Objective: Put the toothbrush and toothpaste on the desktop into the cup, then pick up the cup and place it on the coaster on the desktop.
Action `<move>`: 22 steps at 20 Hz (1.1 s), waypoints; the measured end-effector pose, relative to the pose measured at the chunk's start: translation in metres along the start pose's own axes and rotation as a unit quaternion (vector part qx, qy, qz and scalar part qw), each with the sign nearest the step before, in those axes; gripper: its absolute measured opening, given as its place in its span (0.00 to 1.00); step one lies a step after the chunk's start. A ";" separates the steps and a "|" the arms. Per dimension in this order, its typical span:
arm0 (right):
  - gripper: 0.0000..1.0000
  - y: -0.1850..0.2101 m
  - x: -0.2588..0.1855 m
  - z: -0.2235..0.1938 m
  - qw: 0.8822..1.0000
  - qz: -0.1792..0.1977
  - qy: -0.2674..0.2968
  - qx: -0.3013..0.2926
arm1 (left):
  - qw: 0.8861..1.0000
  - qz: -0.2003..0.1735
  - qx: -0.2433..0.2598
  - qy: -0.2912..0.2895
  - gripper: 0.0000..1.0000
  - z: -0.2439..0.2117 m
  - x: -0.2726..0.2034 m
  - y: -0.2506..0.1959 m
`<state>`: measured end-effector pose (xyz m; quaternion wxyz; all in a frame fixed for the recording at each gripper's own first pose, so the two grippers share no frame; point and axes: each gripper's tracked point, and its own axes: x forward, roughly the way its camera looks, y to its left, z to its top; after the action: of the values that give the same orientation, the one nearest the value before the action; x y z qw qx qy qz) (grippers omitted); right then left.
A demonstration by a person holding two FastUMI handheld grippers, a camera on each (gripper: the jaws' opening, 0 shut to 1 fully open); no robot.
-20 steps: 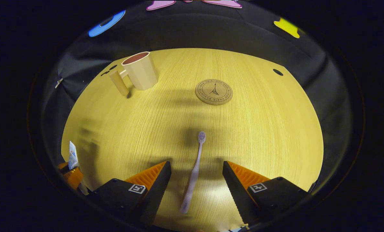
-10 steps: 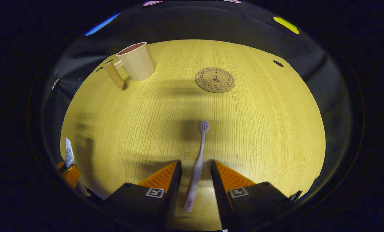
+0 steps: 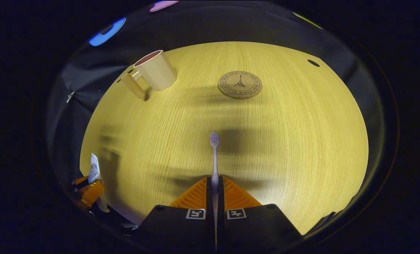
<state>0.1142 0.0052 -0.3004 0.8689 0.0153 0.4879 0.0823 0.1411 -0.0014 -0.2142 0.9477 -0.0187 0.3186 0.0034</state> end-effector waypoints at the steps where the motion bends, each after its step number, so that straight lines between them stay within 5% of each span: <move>1: 0.07 -0.004 -0.003 0.001 1.000 -0.003 -0.005 -0.004 | 1.000 0.000 -0.008 -0.003 0.24 0.002 -0.001 0.000; 11: 0.07 -0.019 -0.046 0.028 0.995 0.021 -0.072 -0.062 | 0.994 0.007 -0.073 -0.079 0.24 0.089 -0.019 0.023; 22: 0.07 -0.022 -0.063 0.058 0.989 0.083 -0.107 -0.064 | 0.972 -0.048 -0.061 -0.220 0.23 0.257 -0.013 -0.035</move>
<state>0.1341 -0.0234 -0.2189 0.9052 0.0090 0.3834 0.1828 0.2869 -0.0264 -0.0003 0.9907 -0.0902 0.0999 -0.0185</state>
